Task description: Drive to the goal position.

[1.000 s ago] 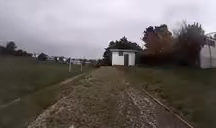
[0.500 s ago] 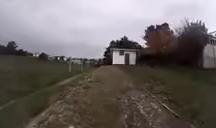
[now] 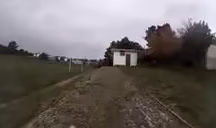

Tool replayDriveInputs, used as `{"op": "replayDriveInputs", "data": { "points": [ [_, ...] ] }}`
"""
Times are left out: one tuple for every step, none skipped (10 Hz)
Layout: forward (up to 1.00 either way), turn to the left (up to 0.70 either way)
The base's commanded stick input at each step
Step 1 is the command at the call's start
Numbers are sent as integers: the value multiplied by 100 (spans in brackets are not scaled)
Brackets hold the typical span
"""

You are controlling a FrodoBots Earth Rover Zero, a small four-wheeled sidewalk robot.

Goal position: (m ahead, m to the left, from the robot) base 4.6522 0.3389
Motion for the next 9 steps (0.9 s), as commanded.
{"op": "replayDriveInputs", "data": {
  "points": [
    [60, 0],
    [60, 0],
    [60, 0],
    [60, 0],
    [60, 0],
    [60, 0],
    [60, 0],
    [60, 0],
    [60, 0]
  ]
}}
